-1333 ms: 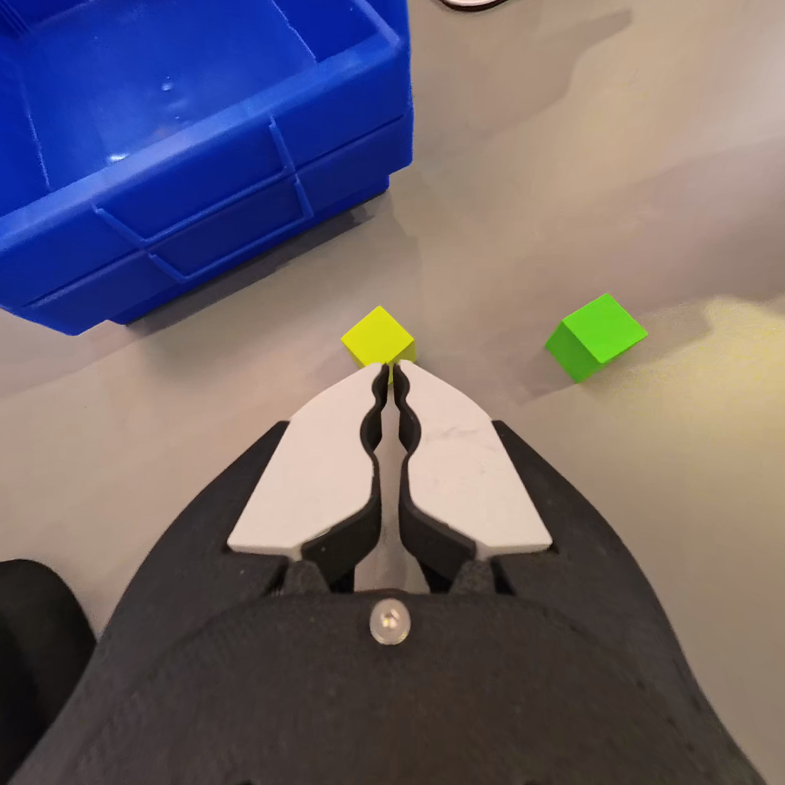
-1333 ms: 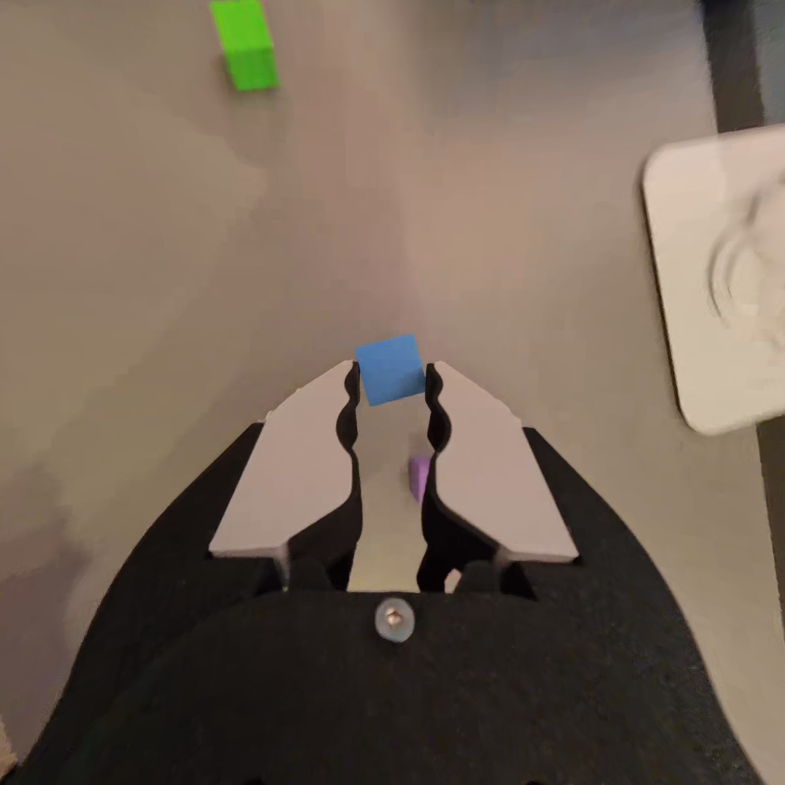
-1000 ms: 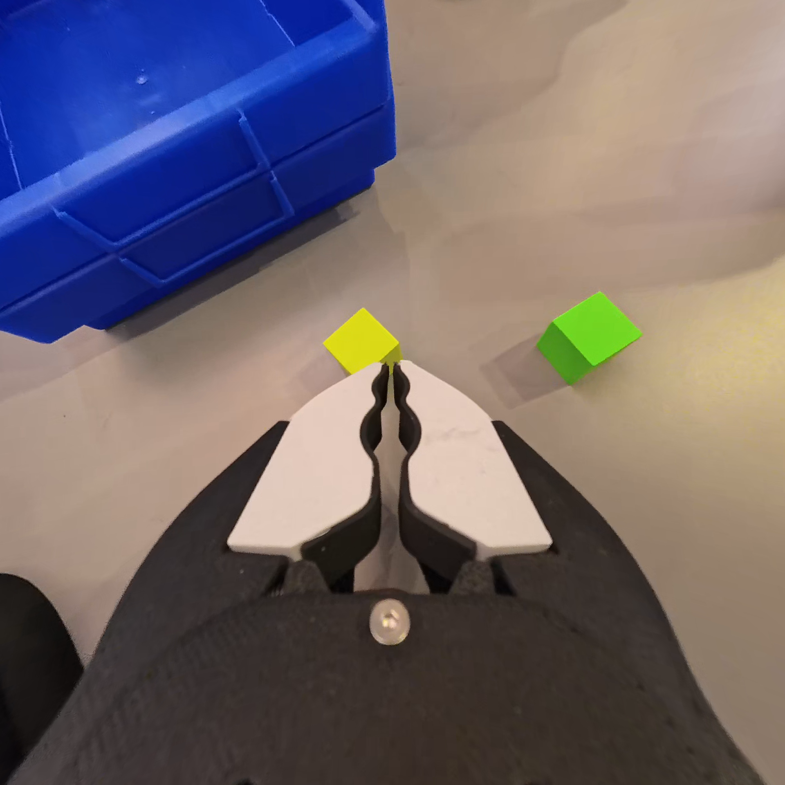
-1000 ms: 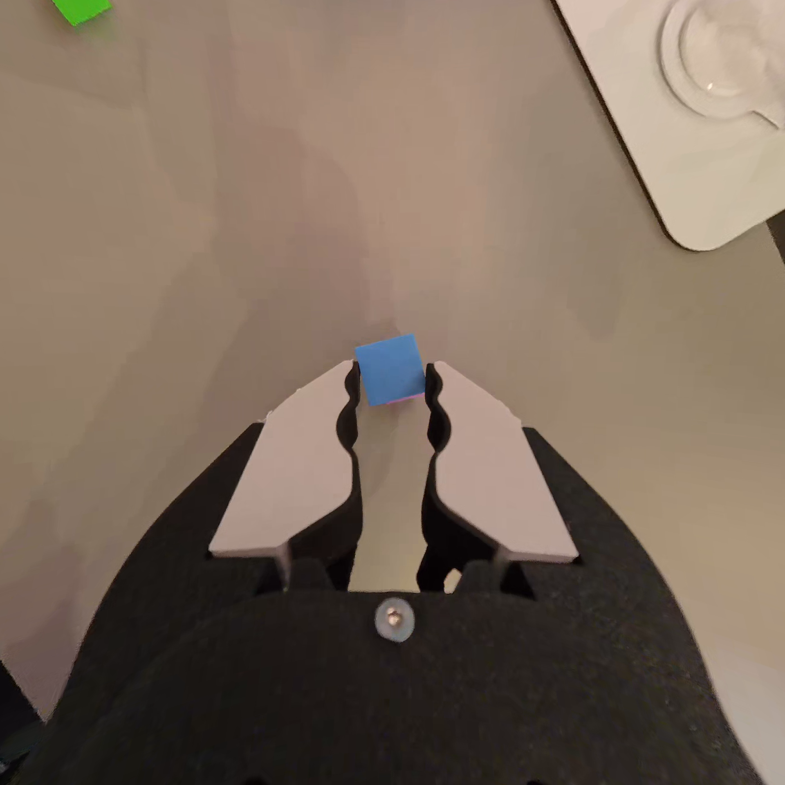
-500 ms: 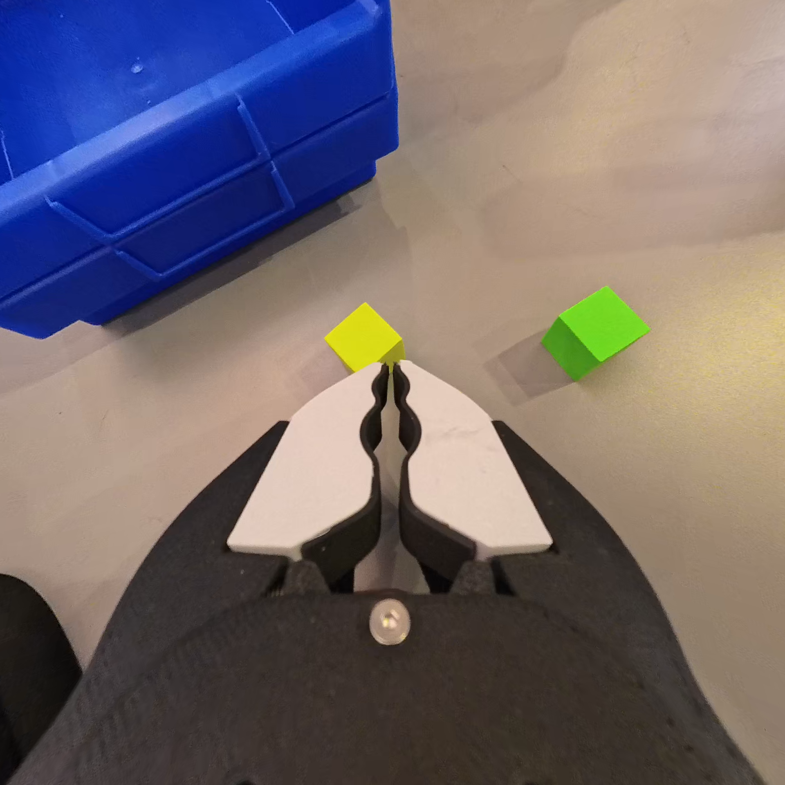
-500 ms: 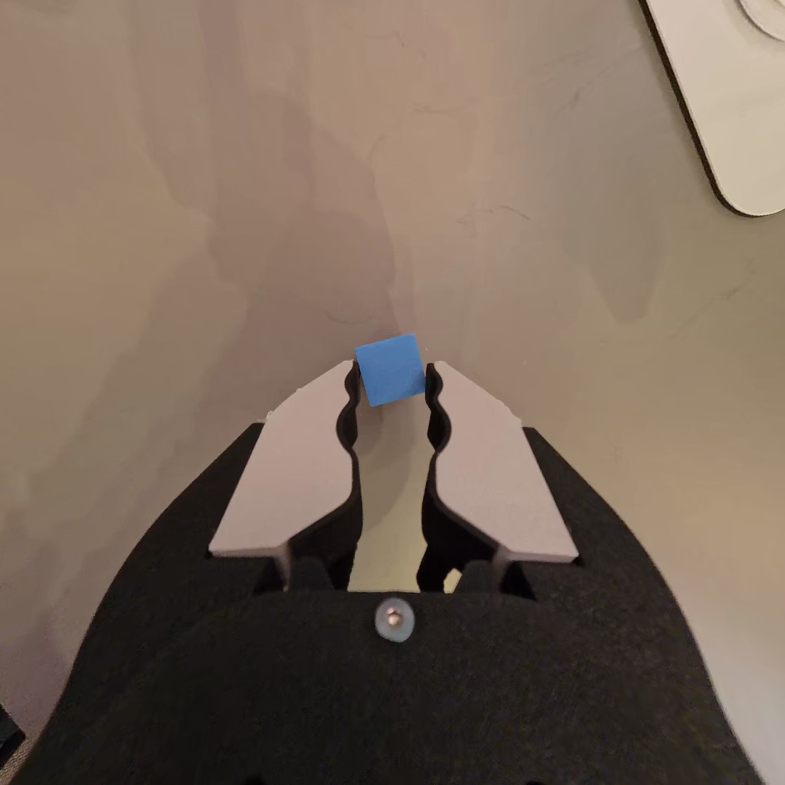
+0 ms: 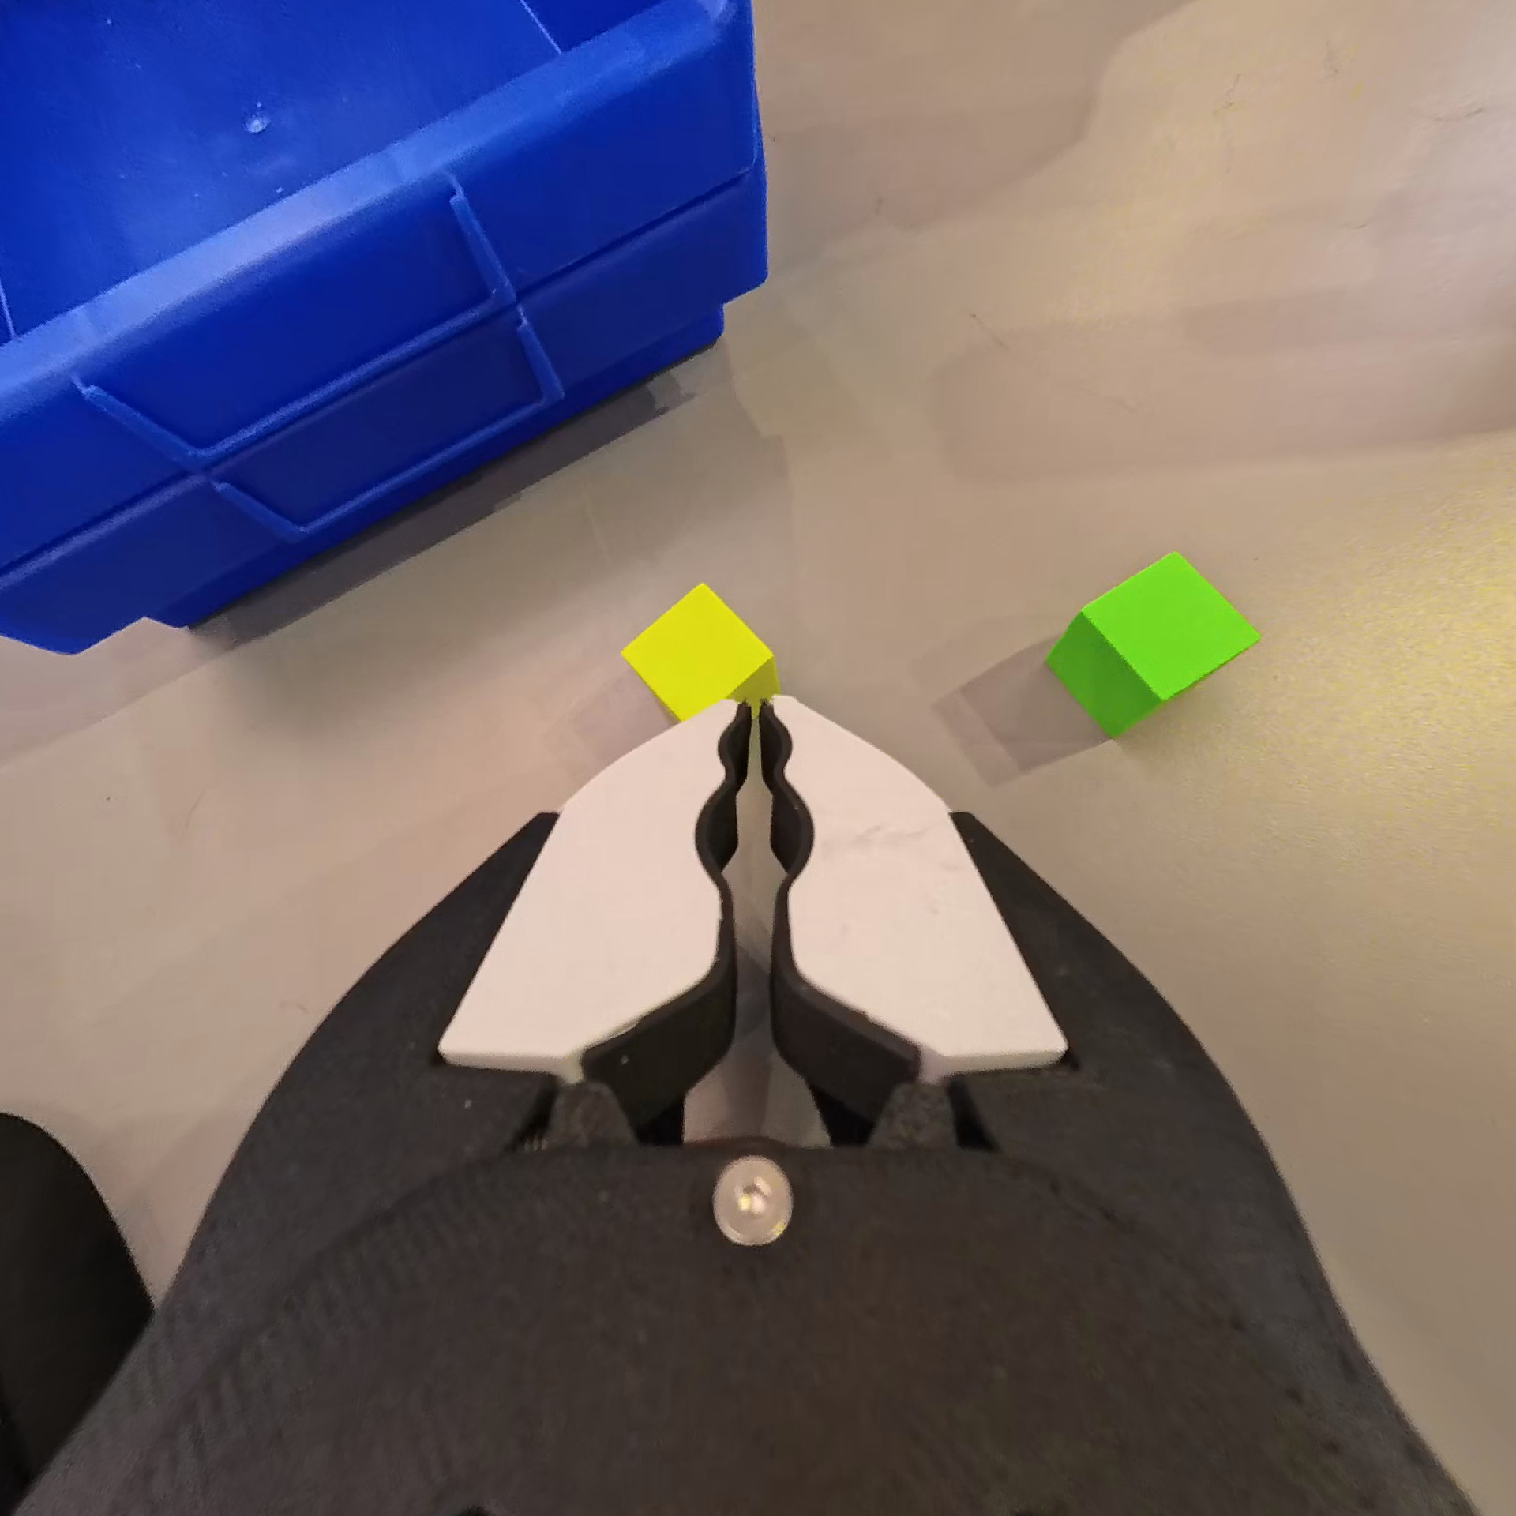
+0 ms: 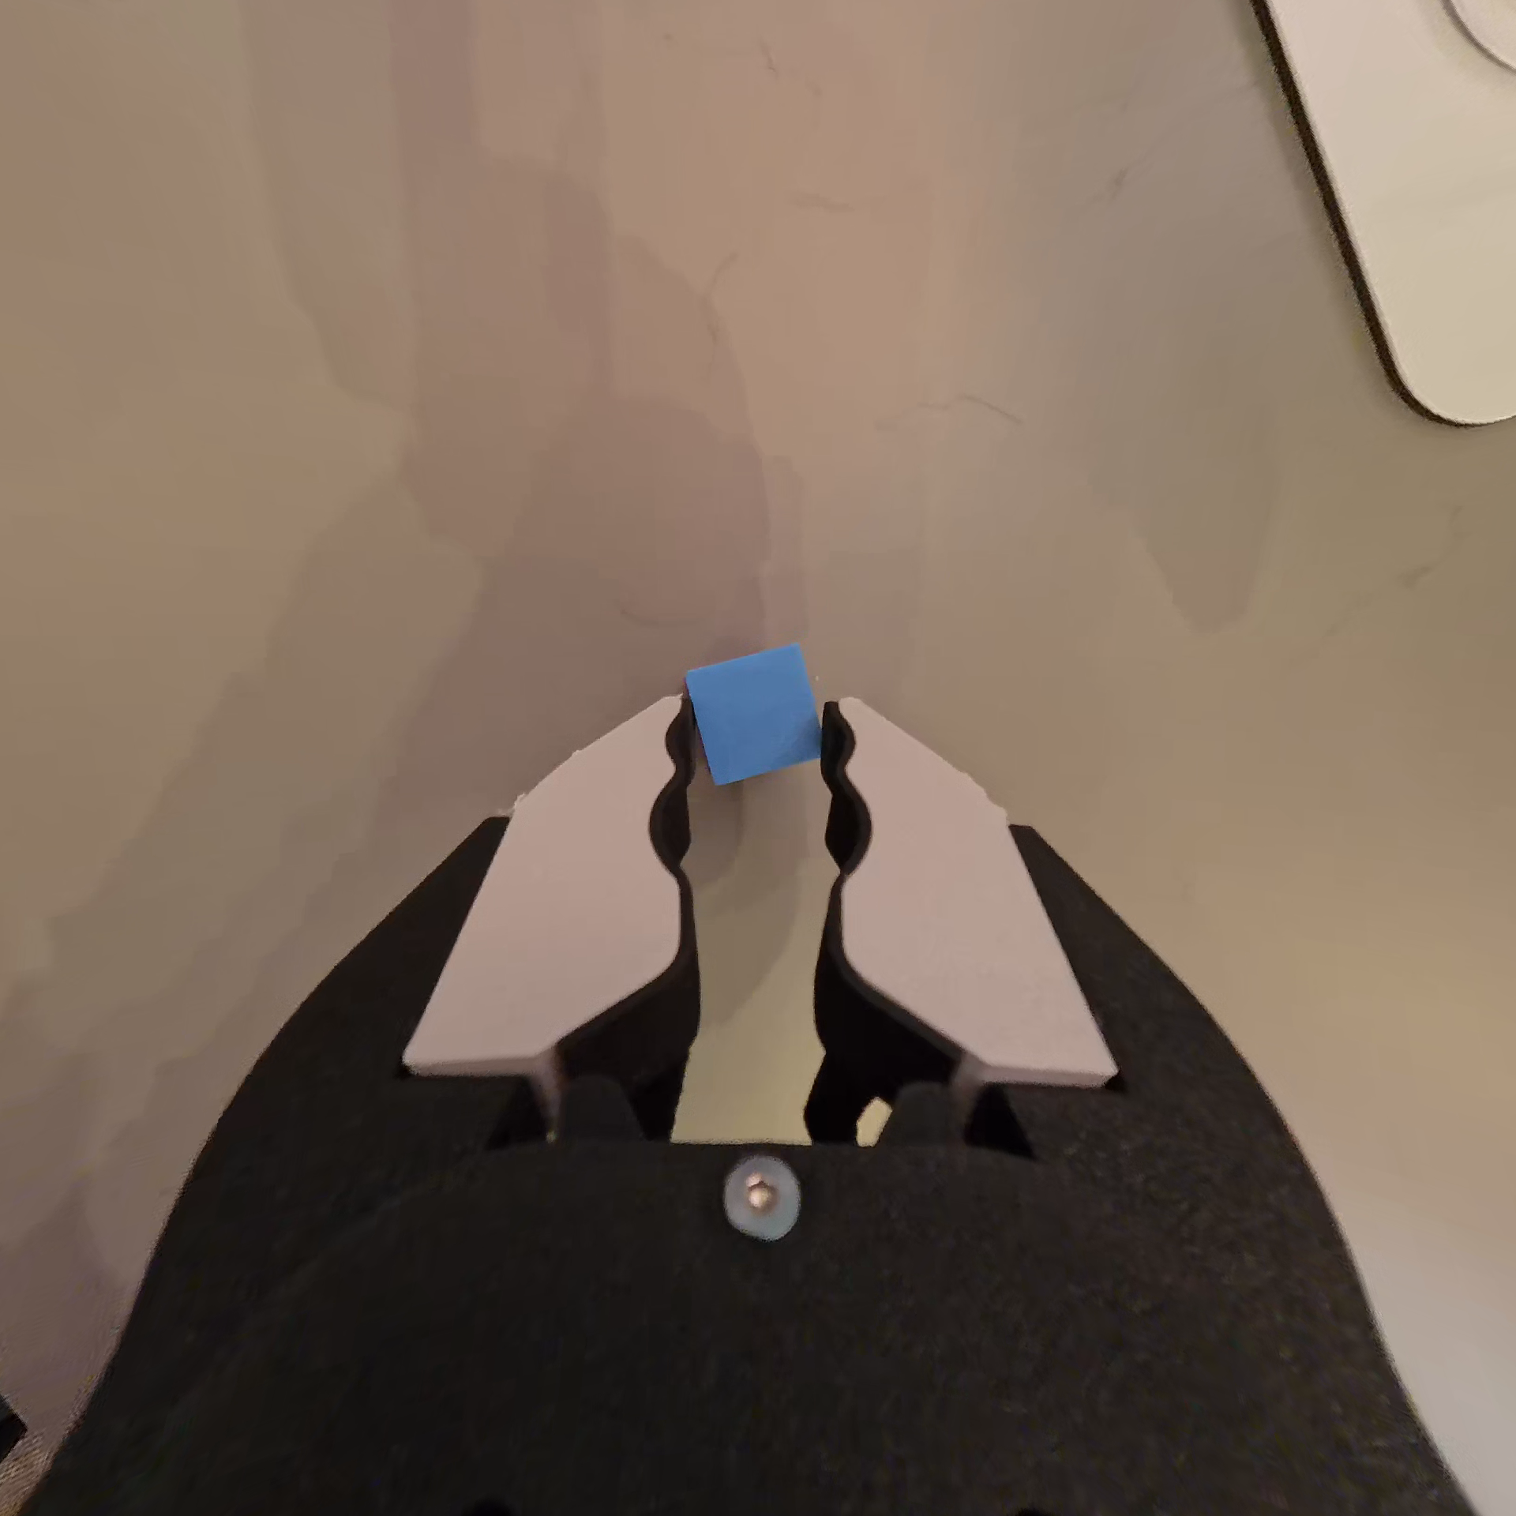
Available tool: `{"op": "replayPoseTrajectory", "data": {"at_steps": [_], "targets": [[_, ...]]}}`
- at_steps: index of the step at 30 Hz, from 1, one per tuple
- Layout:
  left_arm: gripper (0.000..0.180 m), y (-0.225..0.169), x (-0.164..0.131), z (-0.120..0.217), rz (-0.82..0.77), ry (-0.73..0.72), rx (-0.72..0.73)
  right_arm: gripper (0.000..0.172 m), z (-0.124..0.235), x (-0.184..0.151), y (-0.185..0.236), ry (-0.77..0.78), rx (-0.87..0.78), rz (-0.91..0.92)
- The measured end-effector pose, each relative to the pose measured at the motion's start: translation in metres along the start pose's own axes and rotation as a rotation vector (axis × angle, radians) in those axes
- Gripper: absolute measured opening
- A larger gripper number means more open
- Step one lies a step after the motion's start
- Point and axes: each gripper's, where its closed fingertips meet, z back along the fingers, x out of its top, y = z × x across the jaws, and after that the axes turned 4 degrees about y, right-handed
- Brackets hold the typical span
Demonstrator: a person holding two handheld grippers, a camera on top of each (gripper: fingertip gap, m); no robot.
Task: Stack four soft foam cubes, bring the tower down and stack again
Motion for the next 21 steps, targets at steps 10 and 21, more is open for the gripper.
{"op": "replayPoseTrajectory", "data": {"at_steps": [10, 21], "targets": [[0.002, -0.001, 0.000, -0.001, -0.002, 0.002, -0.001, 0.030, 0.000, 0.000, 0.001, 0.000, 0.002, 0.003], [0.002, 0.001, 0.003, 0.002, 0.011, -0.013, -0.001, 0.046, 0.047, 0.030, 0.009, -0.099, -0.063, 0.038]]}}
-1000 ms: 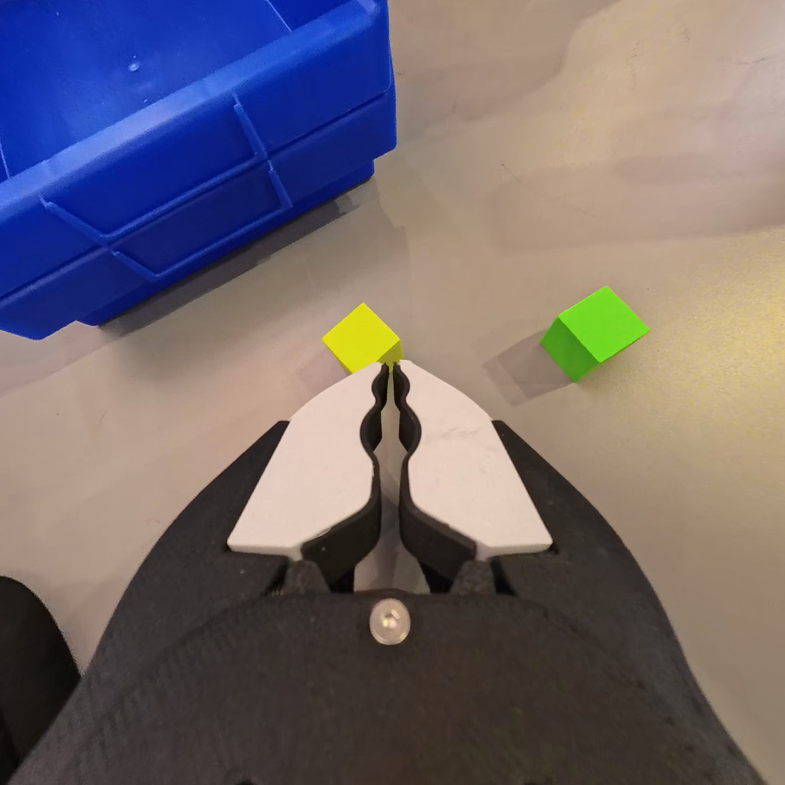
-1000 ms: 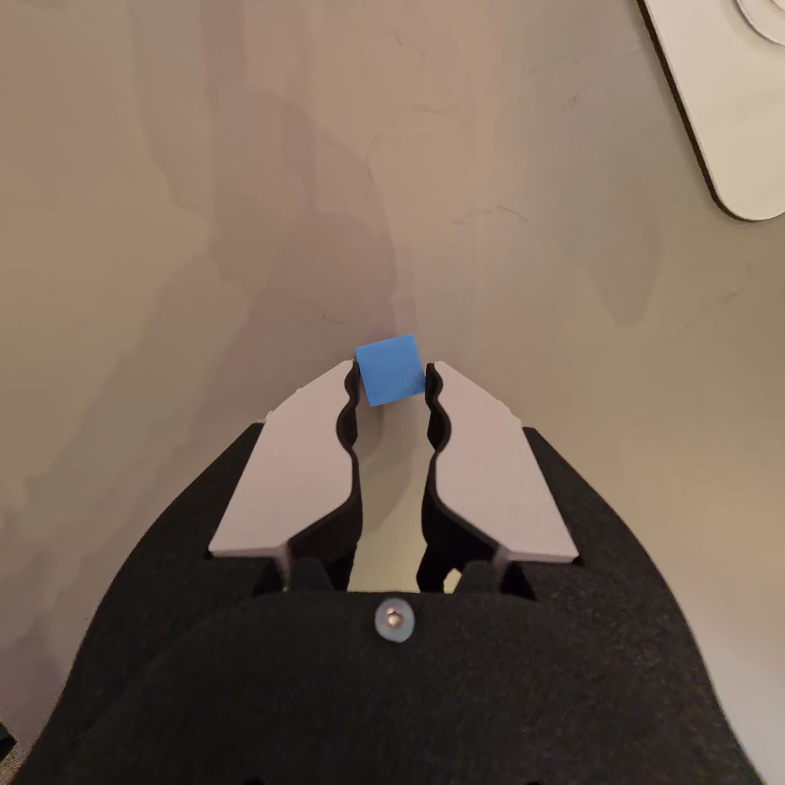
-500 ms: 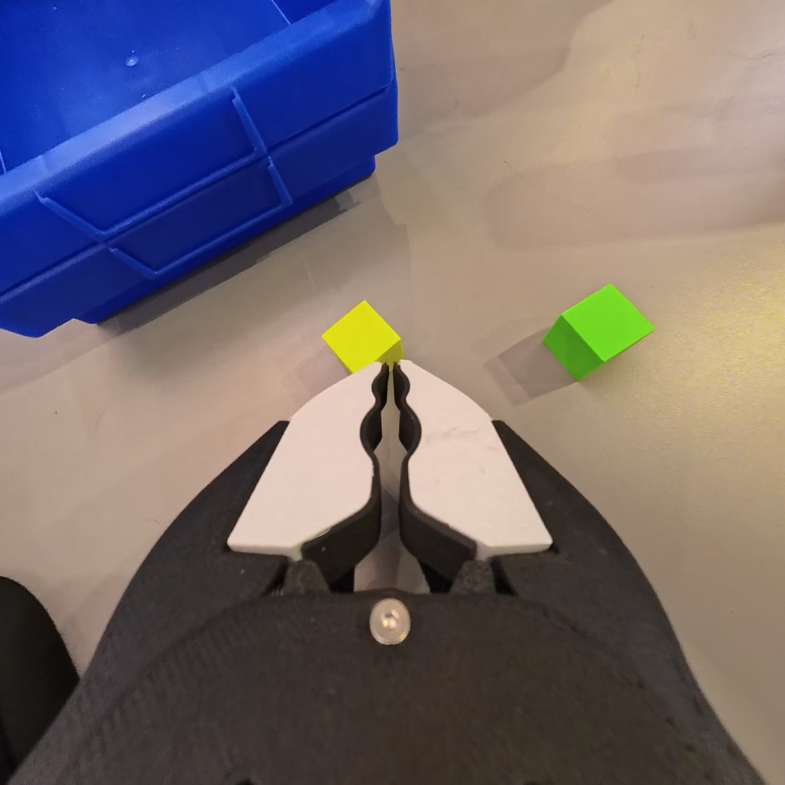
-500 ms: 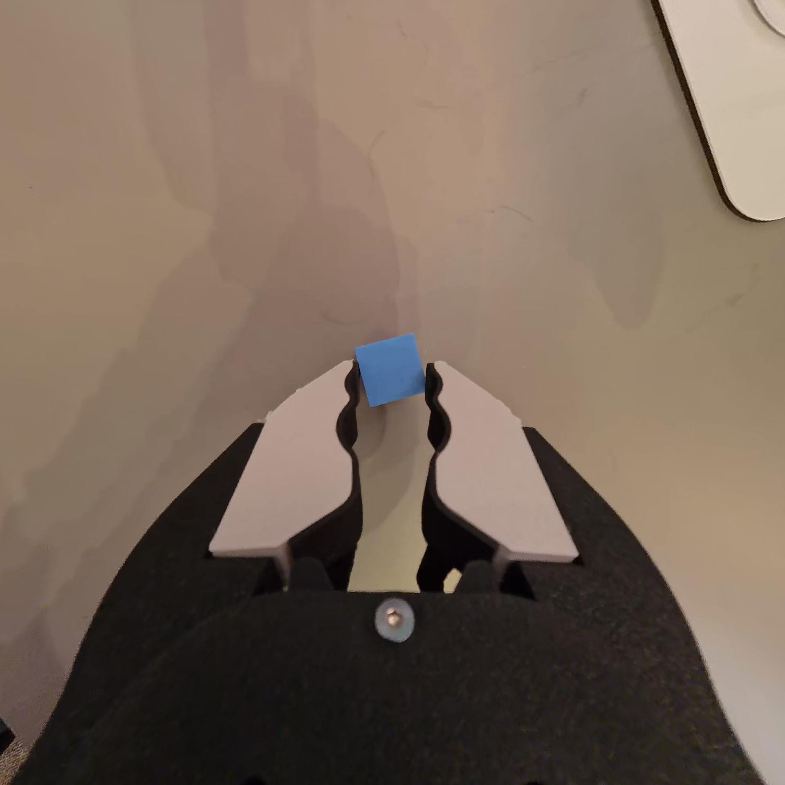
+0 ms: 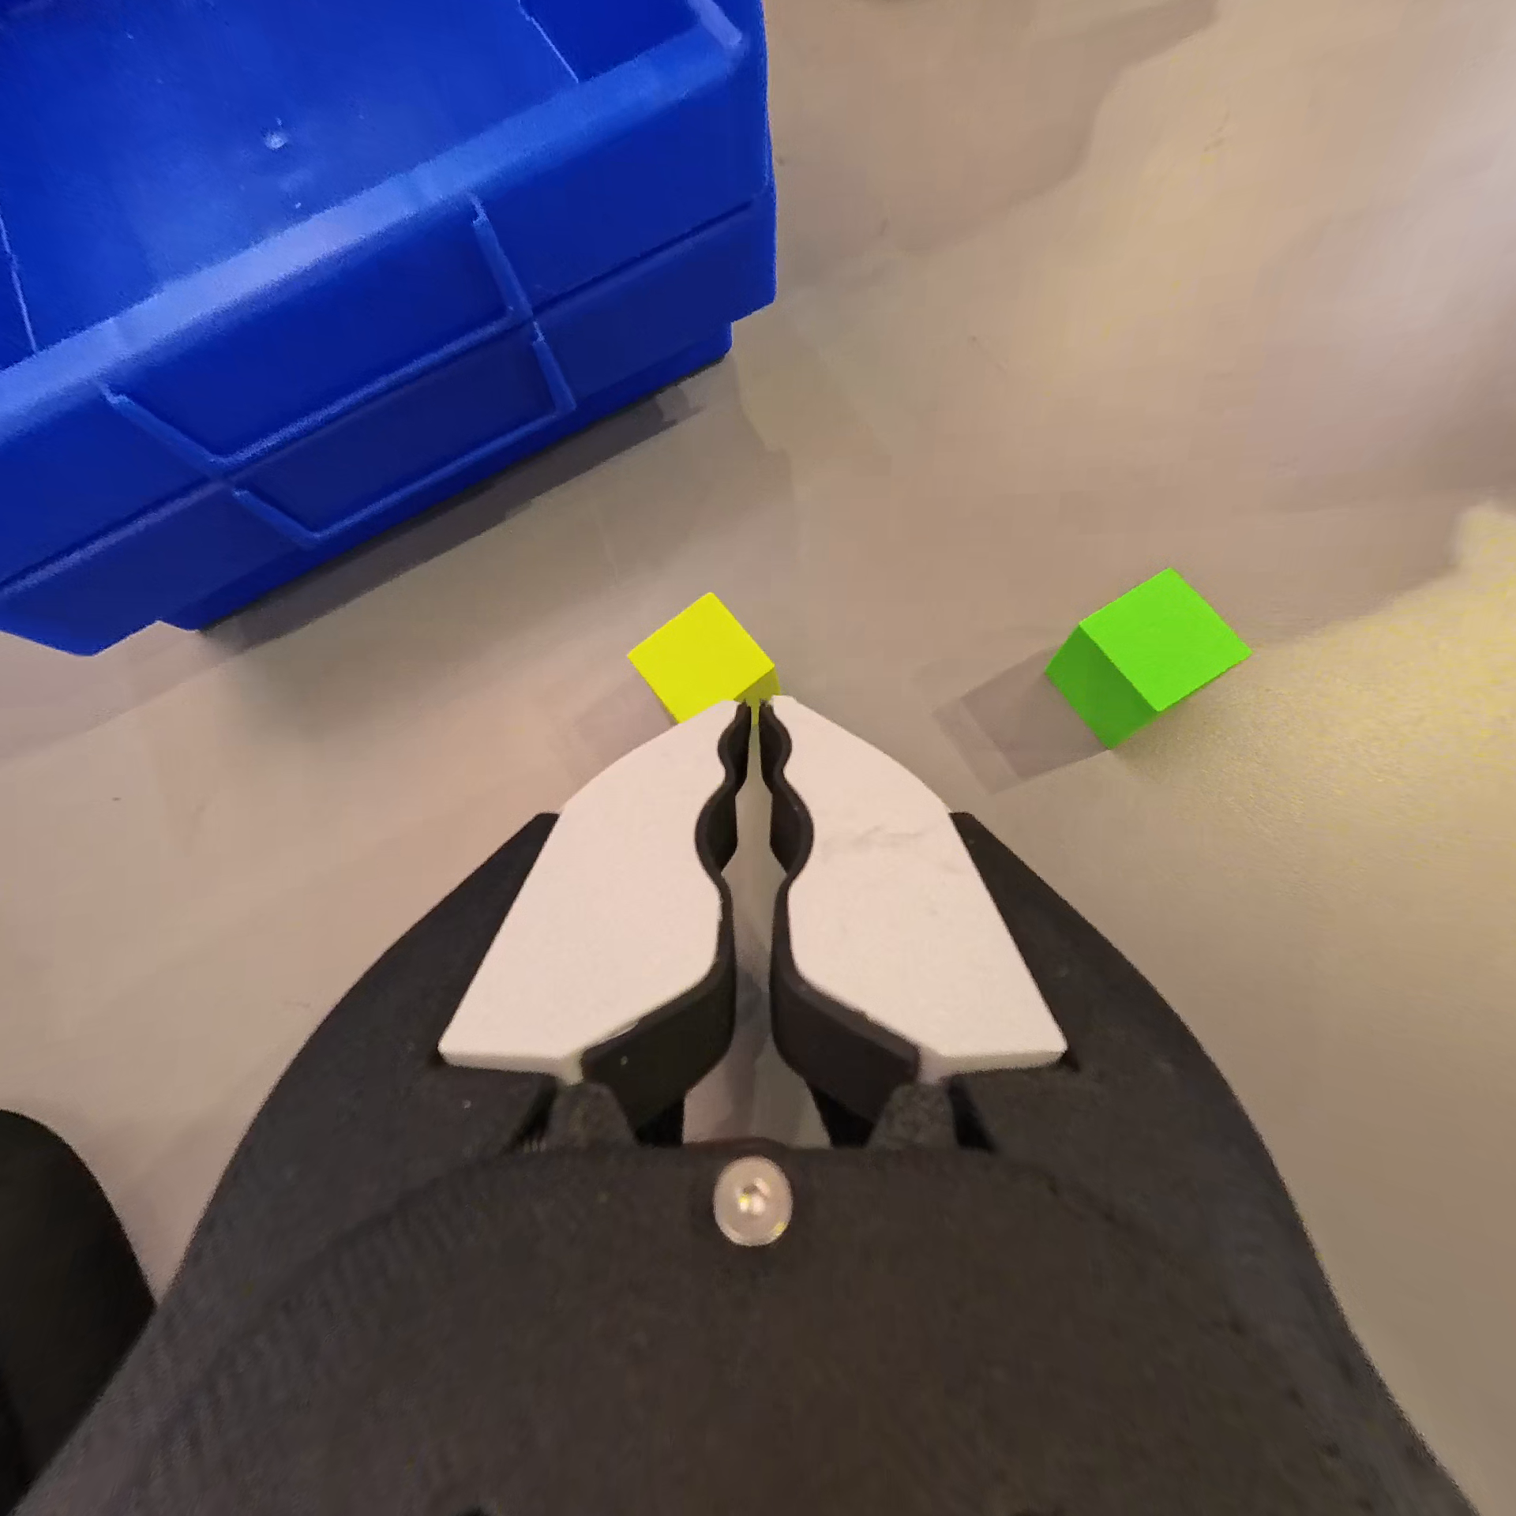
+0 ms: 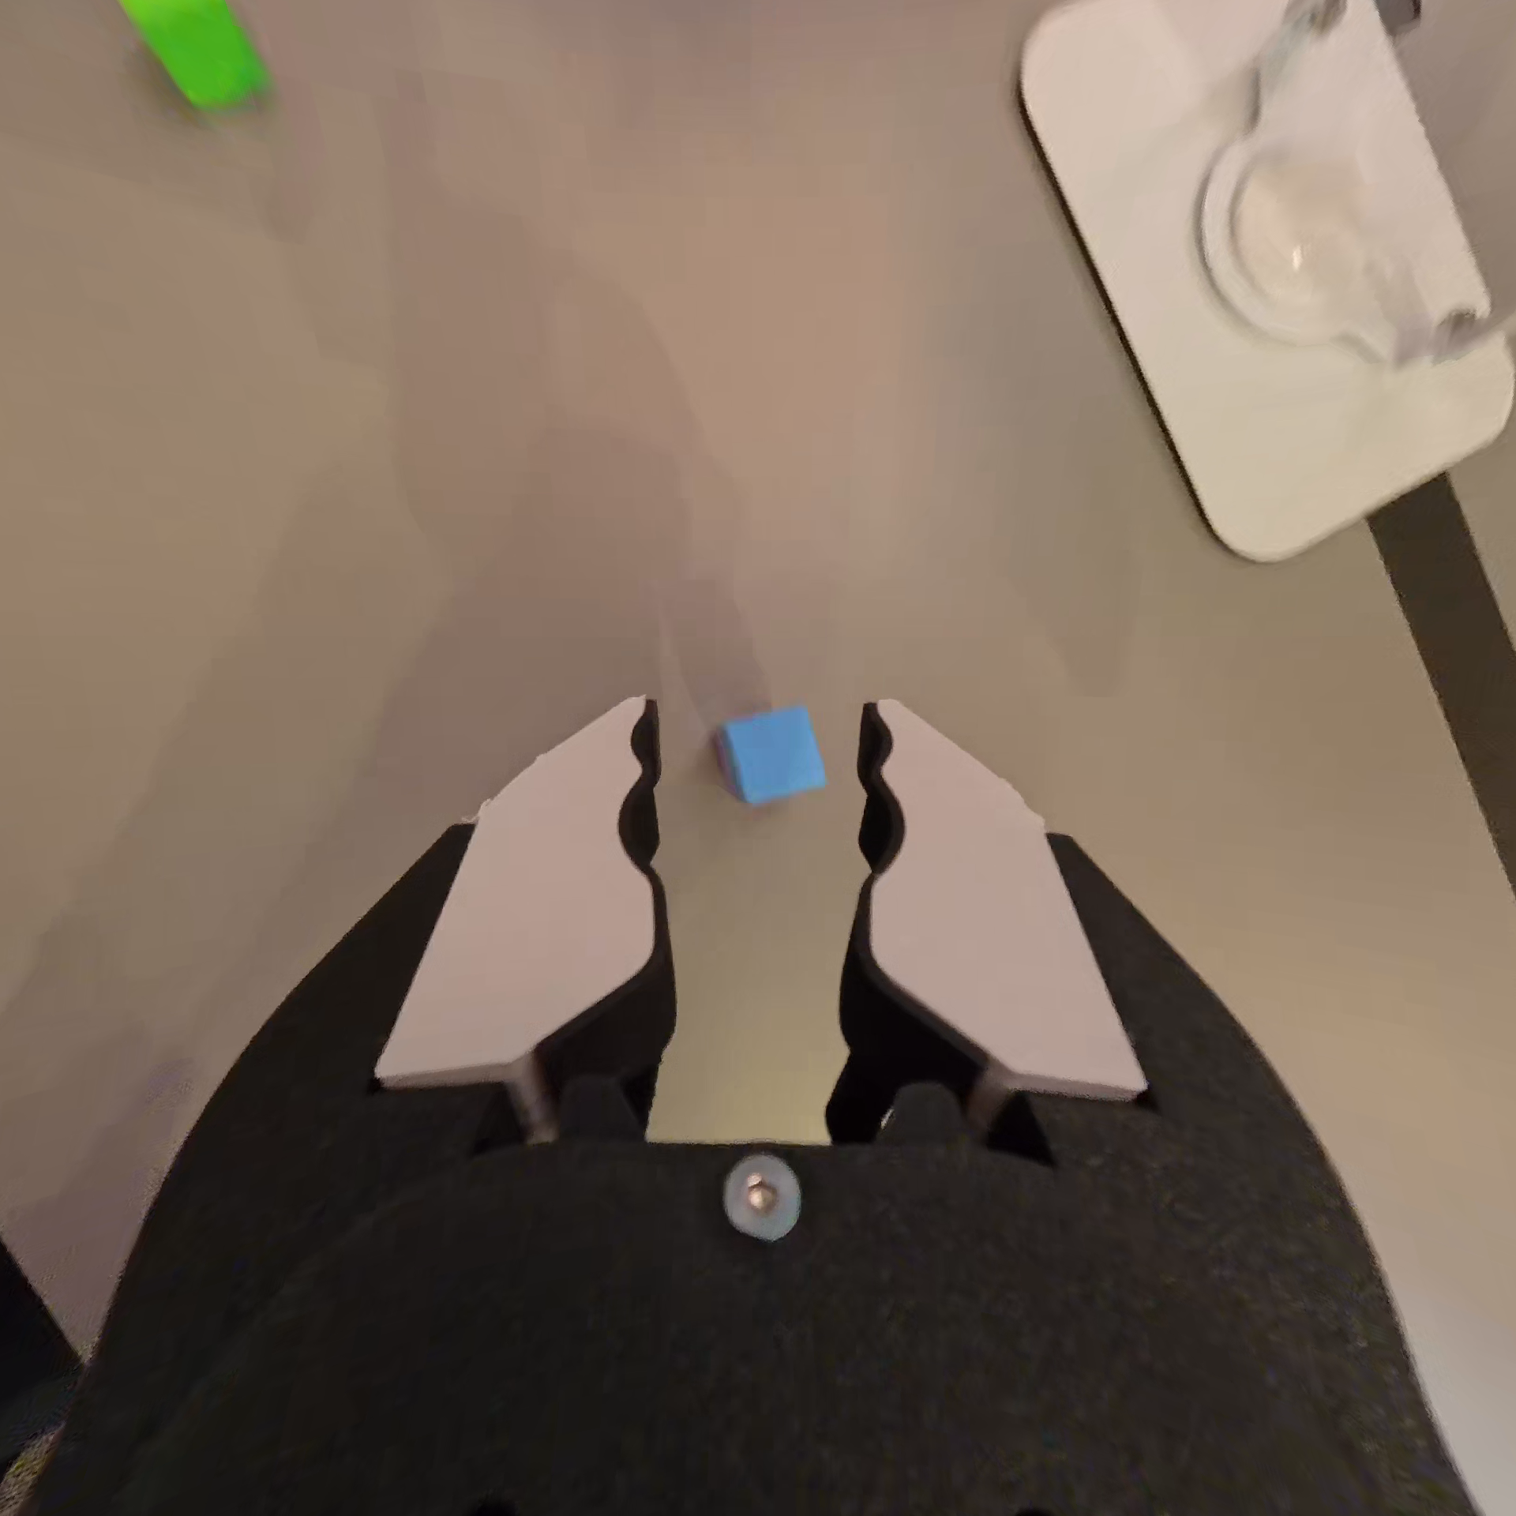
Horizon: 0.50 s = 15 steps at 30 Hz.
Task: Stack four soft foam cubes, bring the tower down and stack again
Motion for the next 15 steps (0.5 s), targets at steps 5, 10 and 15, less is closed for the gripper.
{"op": "replayPoseTrajectory", "data": {"at_steps": [5, 10, 15], "targets": [[0.002, 0.000, 0.002, 0.003, -0.003, -0.009, 0.004, 0.047, -0.015, 0.067, 0.070, -0.105, 0.109, 0.138], [0.002, 0.005, 0.003, 0.007, 0.009, -0.027, 0.008, 0.049, -0.066, 0.114, 0.134, -0.081, 0.193, 0.304], [0.002, 0.007, 0.008, 0.012, 0.042, -0.063, -0.009, 0.051, -0.107, 0.146, 0.156, -0.057, 0.210, 0.379]]}}
